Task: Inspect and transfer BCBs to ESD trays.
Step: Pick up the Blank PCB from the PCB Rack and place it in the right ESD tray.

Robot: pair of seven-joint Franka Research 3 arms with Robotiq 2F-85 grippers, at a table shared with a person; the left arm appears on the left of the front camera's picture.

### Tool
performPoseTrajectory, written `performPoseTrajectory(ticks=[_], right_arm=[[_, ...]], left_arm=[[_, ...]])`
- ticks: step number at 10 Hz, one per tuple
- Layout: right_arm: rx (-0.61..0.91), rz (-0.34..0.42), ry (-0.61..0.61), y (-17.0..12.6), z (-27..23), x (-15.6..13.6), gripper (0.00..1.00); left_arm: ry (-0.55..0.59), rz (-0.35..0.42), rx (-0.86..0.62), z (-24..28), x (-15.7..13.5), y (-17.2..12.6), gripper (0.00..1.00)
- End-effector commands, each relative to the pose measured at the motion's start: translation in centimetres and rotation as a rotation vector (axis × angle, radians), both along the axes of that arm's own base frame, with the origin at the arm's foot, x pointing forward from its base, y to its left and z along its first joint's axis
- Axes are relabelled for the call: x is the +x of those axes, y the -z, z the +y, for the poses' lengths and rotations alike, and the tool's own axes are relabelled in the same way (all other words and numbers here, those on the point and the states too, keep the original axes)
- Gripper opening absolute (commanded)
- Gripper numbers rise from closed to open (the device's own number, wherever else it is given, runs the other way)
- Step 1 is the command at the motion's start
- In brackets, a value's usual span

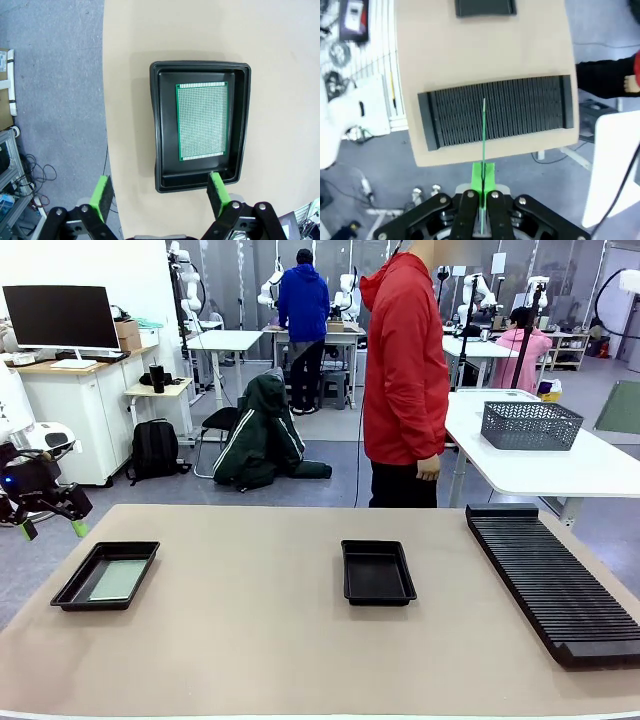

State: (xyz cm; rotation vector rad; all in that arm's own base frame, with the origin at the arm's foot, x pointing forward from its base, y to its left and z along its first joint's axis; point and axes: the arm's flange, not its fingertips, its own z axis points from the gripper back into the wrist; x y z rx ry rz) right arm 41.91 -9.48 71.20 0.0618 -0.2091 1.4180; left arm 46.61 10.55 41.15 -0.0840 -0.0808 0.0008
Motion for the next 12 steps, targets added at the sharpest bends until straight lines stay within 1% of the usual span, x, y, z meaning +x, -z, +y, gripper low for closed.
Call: performPoseTrajectory(ticks=[1,2,3,8,9,10,11,12], right_arm=[[0.074,0.005,0.079,-0.8,-0.2,0.8,0.02],[0.048,0.070,0.060,-0.7,-0.2,0.2,0.02],[0.029,-0.001,0.039,-0.4,-0.2,0.3,0.02],[0.029,-0.001,0.039,-0.4,-0.2,0.3,0.02],[0.035,0.017,0.049,-0.5,-0.2,0.4,0.02],[0.131,0.034,0.213,0.6,-0.5,2.3,0.02],[0.237,0.067,0.327,1.9,-0.2,3.5,0.02],[0.310,0.110,0.454,3.7,0.6,4.4,0.02]], left_arm=[[0.001,-0.010,-0.001,0.1,0.0,0.2,1.00],[0.001,-0.010,-0.001,0.1,0.0,0.2,1.00],[0.001,-0.010,-0.001,0.1,0.0,0.2,1.00],[0.001,-0.010,-0.001,0.1,0.0,0.2,1.00],[0.001,-0.010,-0.001,0.1,0.0,0.2,1.00],[0.001,-0.010,-0.001,0.1,0.0,0.2,1.00],[0.001,-0.010,-0.001,0.1,0.0,0.2,1.00],[0.001,-0.010,-0.001,0.1,0.0,0.2,1.00]])
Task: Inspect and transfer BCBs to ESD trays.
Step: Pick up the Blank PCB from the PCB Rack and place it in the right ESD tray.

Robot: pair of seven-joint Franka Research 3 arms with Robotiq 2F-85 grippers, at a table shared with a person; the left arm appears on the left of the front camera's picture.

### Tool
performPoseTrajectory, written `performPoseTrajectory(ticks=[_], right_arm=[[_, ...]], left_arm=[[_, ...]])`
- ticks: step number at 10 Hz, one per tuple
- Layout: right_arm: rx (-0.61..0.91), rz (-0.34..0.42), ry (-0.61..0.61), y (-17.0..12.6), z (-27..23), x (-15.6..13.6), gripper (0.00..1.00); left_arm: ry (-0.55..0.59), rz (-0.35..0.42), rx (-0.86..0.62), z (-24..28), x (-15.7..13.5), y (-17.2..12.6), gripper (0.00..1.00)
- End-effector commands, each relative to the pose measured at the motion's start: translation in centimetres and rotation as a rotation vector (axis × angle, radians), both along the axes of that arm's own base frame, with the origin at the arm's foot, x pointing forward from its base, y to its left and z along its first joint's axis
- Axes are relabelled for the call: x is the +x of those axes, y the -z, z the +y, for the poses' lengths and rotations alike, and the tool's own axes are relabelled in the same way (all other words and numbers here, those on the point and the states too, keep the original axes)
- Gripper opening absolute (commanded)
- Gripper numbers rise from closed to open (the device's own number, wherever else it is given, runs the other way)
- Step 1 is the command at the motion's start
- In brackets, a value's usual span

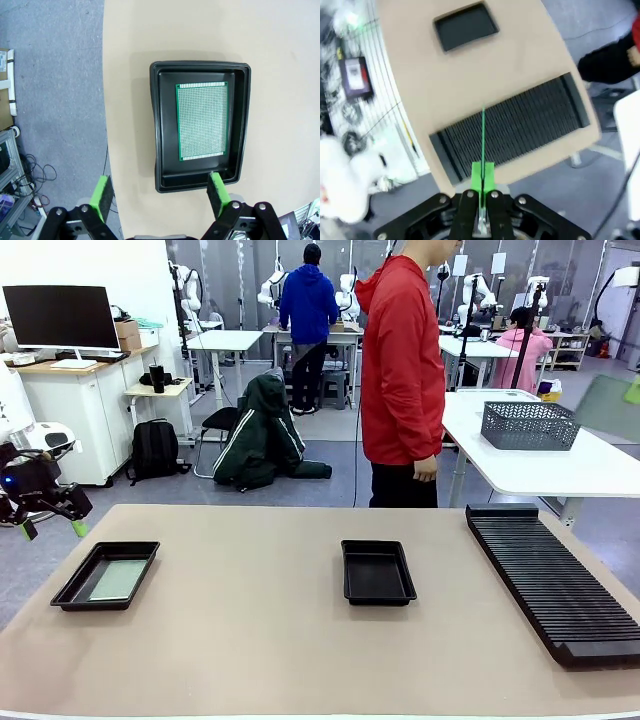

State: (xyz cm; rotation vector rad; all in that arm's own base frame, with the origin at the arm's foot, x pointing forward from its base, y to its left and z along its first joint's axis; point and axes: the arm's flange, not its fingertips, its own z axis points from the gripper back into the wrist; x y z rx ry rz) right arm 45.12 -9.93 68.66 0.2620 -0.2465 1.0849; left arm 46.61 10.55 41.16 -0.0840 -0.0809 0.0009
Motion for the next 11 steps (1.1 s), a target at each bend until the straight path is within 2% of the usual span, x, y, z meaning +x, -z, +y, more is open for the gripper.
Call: performPoseTrajectory(ticks=[1,4,6,7,11], right_arm=[[0.168,0.010,0.292,3.1,2.6,2.0,0.02],[0.439,0.138,0.611,10.8,9.6,3.7,0.02],[0.584,0.241,0.681,16.5,14.5,5.0,0.02],[0.622,0.314,0.754,19.9,16.5,5.5,0.02],[0.703,0.439,0.873,30.5,22.5,5.6,0.02]], left_arm=[[0.002,-0.010,-0.001,0.1,0.0,0.2,1.00],[0.002,-0.010,-0.001,0.1,0.0,0.2,1.00],[0.002,-0.010,-0.001,0.1,0.0,0.2,1.00],[0.002,-0.010,-0.001,0.1,0.0,0.2,1.00],[0.002,-0.010,-0.001,0.1,0.0,0.2,1.00]])
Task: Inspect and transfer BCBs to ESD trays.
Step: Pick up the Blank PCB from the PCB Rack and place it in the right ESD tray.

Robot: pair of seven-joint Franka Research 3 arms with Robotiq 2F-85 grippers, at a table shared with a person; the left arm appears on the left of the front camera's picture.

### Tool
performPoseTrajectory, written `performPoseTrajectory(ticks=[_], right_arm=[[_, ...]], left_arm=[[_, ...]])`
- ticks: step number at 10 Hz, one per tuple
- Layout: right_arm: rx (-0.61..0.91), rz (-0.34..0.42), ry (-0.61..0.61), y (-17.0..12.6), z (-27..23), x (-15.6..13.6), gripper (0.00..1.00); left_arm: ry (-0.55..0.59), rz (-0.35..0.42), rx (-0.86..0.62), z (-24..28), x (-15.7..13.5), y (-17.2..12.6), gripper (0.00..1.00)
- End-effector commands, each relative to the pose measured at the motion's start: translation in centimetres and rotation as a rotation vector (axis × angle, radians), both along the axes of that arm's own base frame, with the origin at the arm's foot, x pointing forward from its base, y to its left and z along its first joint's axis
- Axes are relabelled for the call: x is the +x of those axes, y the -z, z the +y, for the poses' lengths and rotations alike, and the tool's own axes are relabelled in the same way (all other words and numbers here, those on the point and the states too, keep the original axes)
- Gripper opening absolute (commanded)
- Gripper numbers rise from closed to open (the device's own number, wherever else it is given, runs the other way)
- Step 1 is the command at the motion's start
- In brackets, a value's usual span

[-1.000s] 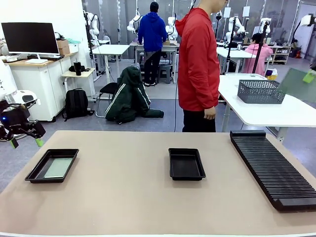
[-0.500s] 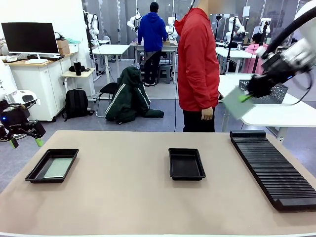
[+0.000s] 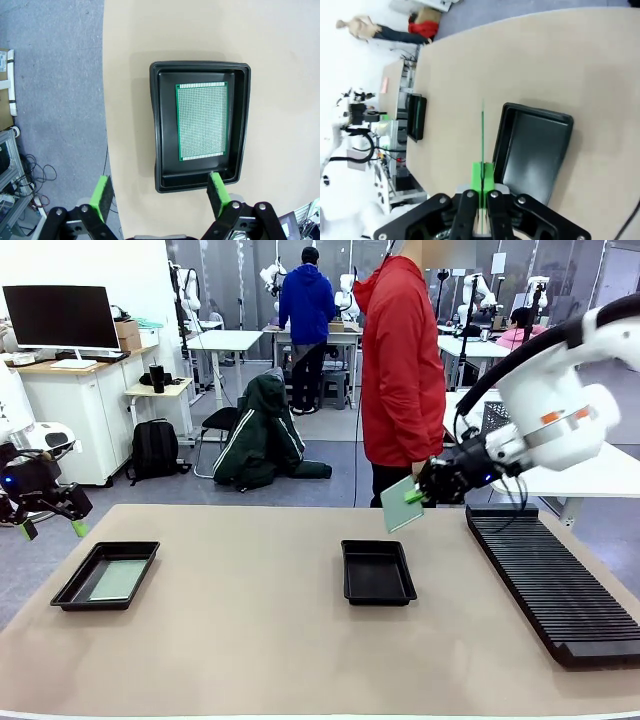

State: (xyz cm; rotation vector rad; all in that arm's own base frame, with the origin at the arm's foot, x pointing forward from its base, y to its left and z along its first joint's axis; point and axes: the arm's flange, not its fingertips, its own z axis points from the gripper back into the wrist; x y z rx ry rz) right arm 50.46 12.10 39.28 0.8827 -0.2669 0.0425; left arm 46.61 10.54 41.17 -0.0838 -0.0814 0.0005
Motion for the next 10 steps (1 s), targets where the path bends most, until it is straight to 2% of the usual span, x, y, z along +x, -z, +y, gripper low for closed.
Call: performPoseTrajectory(ticks=[1,5,7,10], right_arm=[[0.043,-0.016,0.040,3.0,1.3,-0.2,0.02],[0.027,0.040,0.044,8.2,4.2,-1.5,0.02],[0.007,0.074,0.038,9.7,4.8,-1.9,0.02],[-0.006,0.087,0.052,11.3,5.4,-1.7,0.02]], left_arm=[[0.001,-0.009,-0.002,0.1,0.0,0.2,1.00],[0.001,-0.009,-0.002,0.1,0.0,0.2,1.00],[0.001,-0.009,-0.002,0.1,0.0,0.2,1.00],[0.001,-0.009,-0.002,0.1,0.0,0.2,1.00]])
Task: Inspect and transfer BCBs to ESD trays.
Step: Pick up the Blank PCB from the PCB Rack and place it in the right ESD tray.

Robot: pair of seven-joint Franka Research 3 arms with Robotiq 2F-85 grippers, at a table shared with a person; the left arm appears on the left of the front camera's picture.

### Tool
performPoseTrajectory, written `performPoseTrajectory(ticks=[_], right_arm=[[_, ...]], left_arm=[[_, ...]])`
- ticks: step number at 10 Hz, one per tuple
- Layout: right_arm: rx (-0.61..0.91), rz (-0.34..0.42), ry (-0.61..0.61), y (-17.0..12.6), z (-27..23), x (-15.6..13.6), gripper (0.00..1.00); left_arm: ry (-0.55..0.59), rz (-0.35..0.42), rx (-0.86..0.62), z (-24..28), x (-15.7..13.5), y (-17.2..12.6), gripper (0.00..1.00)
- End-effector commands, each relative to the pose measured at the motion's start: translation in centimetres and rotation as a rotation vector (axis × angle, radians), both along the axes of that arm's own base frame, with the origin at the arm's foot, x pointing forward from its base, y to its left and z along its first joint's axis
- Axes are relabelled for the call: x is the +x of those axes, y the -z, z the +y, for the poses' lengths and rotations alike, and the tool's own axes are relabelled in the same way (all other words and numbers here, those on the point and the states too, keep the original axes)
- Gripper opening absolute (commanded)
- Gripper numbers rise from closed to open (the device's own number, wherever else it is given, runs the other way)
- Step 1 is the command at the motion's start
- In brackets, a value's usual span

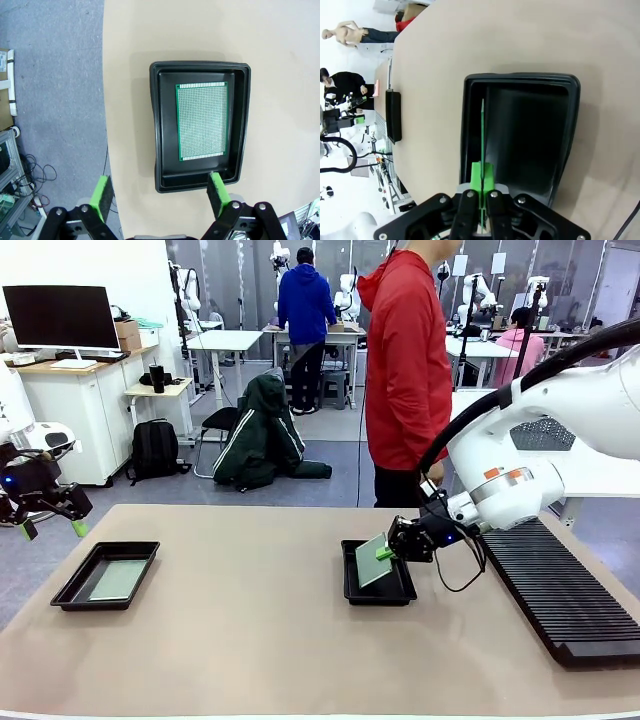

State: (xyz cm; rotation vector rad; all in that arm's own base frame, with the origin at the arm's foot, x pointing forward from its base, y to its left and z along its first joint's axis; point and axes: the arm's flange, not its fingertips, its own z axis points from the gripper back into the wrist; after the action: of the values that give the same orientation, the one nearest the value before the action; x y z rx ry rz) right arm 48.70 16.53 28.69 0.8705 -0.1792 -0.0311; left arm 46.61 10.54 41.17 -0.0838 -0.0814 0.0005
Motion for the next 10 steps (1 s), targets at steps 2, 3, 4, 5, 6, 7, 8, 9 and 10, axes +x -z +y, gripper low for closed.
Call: performPoseTrajectory(ticks=[2,3,4,5,6,7,8,9,10], right_arm=[[-0.017,0.013,0.047,1.5,1.1,0.1,0.02],[-0.017,0.010,0.040,1.6,1.2,-0.1,0.02],[-0.035,0.007,-0.020,2.0,1.1,-0.1,0.02],[-0.010,0.024,0.006,1.4,0.2,-0.1,0.02],[-0.010,0.024,0.006,1.4,0.2,-0.1,0.02],[-0.010,0.024,0.006,1.4,0.2,-0.1,0.02],[-0.010,0.023,0.002,1.4,0.3,-0.1,0.02],[-0.048,0.033,-0.001,1.0,0.6,-0.1,0.02],[-0.061,0.046,-0.002,0.8,0.8,0.0,0.05]], left_arm=[[0.001,-0.009,-0.002,0.1,0.0,0.2,1.00],[0.001,-0.009,-0.002,0.1,0.0,0.2,1.00],[0.001,-0.009,-0.002,0.1,0.0,0.2,1.00],[0.001,-0.009,-0.002,0.1,0.0,0.2,1.00],[0.001,-0.009,-0.002,0.1,0.0,0.2,1.00],[0.001,-0.009,-0.002,0.1,0.0,0.2,1.00],[0.001,-0.009,-0.002,0.1,0.0,0.2,1.00],[0.001,-0.009,-0.002,0.1,0.0,0.2,1.00],[0.001,-0.009,-0.002,0.1,0.0,0.2,1.00]])
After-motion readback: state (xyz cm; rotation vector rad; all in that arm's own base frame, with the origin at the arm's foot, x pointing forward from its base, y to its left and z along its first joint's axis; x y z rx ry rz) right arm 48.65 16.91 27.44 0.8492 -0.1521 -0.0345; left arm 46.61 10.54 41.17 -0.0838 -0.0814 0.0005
